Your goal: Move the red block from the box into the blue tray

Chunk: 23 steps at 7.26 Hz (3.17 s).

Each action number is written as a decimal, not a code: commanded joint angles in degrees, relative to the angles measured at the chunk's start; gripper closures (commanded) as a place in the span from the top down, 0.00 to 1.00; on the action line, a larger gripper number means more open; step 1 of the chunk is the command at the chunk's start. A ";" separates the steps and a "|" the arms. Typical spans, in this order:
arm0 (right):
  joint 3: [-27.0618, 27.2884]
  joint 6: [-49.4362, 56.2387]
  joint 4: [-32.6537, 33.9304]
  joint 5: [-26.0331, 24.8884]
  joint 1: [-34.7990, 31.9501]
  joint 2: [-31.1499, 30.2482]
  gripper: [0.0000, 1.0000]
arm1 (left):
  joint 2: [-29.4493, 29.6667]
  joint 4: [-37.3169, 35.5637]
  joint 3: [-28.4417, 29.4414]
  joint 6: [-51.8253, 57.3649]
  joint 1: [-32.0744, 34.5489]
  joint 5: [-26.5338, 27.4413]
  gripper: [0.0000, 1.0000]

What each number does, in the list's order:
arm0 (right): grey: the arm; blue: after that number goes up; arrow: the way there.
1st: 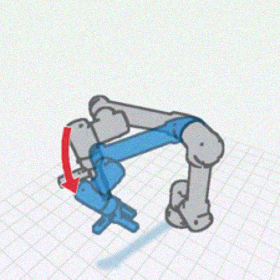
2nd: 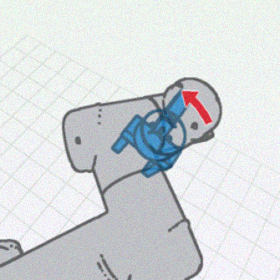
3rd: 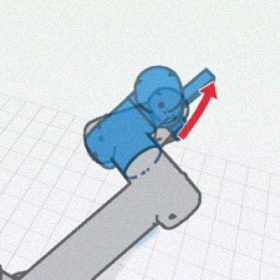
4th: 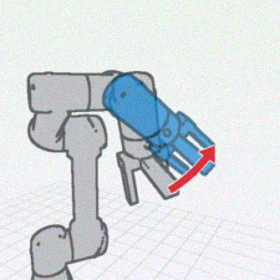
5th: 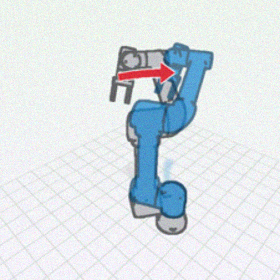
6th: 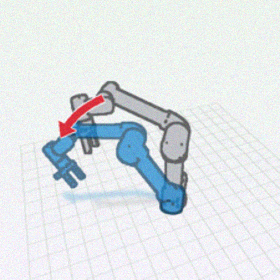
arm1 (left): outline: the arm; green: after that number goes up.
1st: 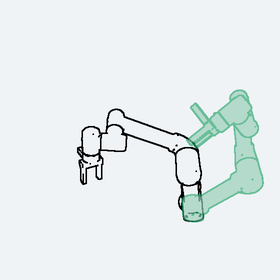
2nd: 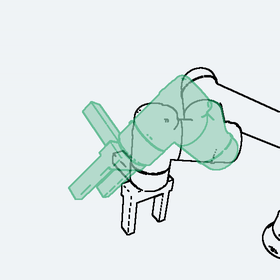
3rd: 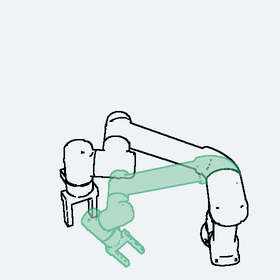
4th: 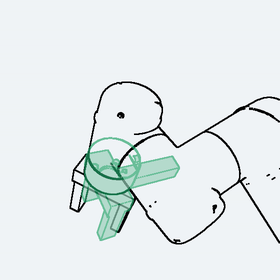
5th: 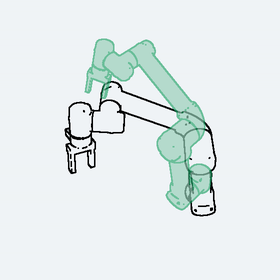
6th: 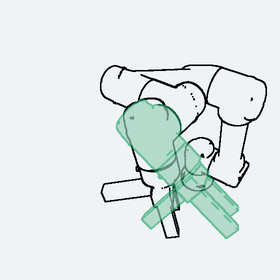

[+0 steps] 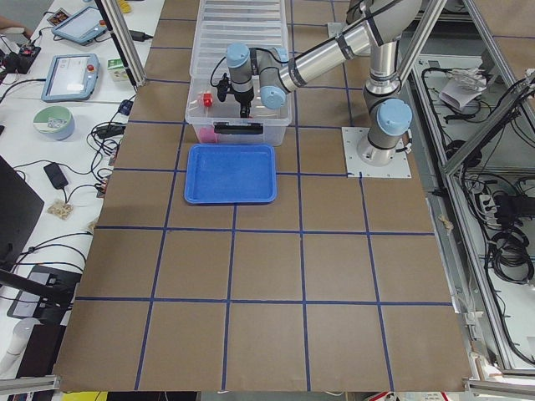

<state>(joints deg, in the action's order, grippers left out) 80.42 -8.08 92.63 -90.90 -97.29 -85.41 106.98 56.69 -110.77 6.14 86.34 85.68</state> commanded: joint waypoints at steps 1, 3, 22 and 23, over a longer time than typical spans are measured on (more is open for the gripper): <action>-0.09 -0.09 0.00 0.02 0.00 -0.02 1.00 | 0.77 -0.44 -0.06 -0.33 -0.03 -0.16 1.00; -0.09 -0.18 -0.08 -0.16 0.00 -0.02 1.00 | 0.86 -0.35 -0.06 -0.33 -0.12 -0.77 1.00; 0.00 -0.01 -0.44 -0.16 0.08 -0.02 1.00 | 5.34 -3.42 0.46 -43.76 0.49 -0.51 0.74; 0.00 -0.01 -0.44 -0.16 0.08 -0.10 1.00 | 5.43 -3.42 0.46 -43.67 0.49 -0.51 0.55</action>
<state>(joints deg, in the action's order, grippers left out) 80.42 -8.09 92.19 -91.05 -97.20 -85.45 112.11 53.60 -110.37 -37.88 86.84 85.18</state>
